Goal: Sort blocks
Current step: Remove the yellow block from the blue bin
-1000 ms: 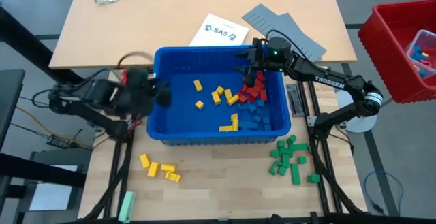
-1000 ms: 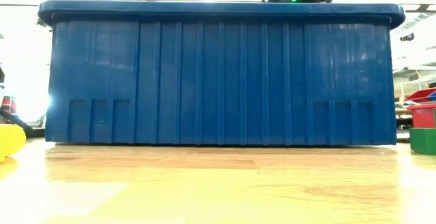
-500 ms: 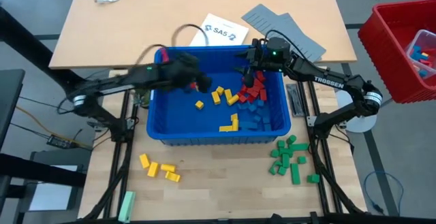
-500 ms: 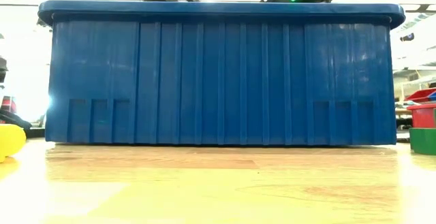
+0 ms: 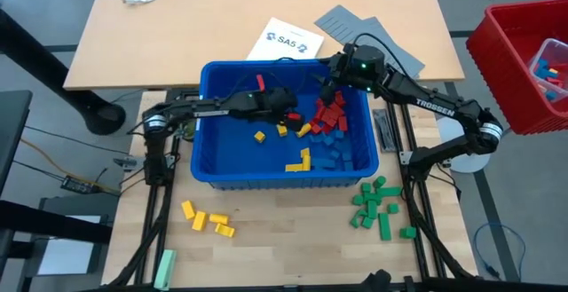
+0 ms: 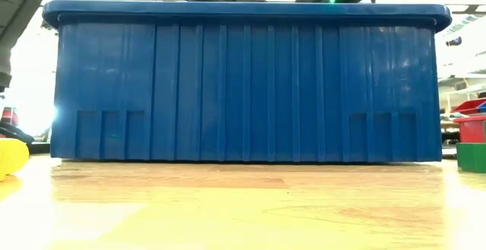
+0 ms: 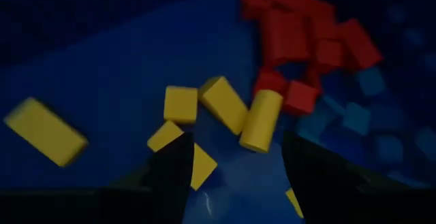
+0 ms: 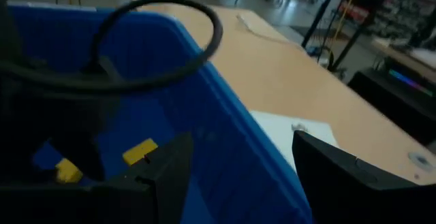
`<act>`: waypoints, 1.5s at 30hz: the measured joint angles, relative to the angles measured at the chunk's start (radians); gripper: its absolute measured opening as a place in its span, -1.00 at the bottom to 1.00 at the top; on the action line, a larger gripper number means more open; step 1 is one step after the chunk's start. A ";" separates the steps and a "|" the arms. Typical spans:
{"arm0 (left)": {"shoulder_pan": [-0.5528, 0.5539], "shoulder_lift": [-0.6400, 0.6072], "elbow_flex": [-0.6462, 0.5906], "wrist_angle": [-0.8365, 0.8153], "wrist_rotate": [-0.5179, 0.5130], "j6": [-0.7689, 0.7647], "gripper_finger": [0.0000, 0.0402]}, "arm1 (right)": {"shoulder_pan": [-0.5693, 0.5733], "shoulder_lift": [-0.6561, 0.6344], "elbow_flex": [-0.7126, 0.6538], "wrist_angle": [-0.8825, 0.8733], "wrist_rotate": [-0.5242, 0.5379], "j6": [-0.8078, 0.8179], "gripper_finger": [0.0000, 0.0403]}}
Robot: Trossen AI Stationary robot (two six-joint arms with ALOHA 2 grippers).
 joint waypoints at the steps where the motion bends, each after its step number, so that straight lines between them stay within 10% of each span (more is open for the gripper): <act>1: 0.004 0.016 0.000 0.000 0.009 -0.025 0.14 | -0.003 0.001 0.000 -0.014 0.000 0.004 0.18; 45: 0.042 0.266 -0.016 -0.032 0.039 -0.020 -0.09 | -0.034 0.004 0.000 -0.078 -0.096 -0.009 0.18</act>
